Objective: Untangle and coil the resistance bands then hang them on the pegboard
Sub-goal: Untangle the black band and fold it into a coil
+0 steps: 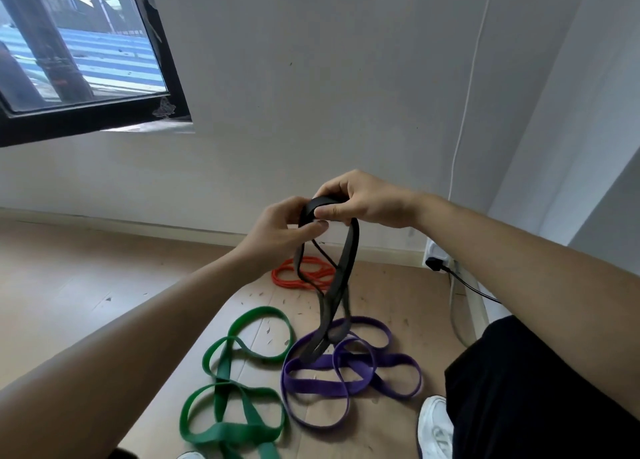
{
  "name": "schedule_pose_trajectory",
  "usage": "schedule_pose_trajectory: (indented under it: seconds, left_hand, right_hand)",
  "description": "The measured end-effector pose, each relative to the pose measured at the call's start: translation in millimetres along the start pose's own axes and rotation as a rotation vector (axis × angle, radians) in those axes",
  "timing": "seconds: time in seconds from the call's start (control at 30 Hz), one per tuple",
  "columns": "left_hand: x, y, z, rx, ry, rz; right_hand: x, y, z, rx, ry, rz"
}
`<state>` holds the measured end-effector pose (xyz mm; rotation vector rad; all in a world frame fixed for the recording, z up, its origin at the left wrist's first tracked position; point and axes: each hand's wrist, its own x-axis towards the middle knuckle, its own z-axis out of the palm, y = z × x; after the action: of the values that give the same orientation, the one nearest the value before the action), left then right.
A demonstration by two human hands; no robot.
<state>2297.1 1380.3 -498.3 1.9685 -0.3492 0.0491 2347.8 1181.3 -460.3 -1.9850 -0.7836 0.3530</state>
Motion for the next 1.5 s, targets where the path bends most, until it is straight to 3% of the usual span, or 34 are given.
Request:
schedule_pose_trajectory:
  seconds: [0.47, 0.77, 1.1, 1.3, 1.5]
  left_hand:
    - [-1, 7, -35, -0.105, 0.140, 0.005]
    - [-11, -4, -48, -0.021, 0.083, -0.066]
    - [-8, -5, -30, 0.020, 0.086, -0.047]
    - [-8, -3, -34, -0.042, 0.132, -0.022]
    - [-11, -2, -36, -0.097, 0.131, -0.034]
  right_hand:
    - [2, 12, 17, 0.091, -0.016, 0.070]
    - [2, 4, 14, 0.174, 0.186, -0.061]
    - [7, -14, 14, 0.016, 0.306, -0.185]
    - [4, -21, 10, -0.125, 0.242, -0.172]
    - [3, -18, 11, -0.070, 0.206, -0.117]
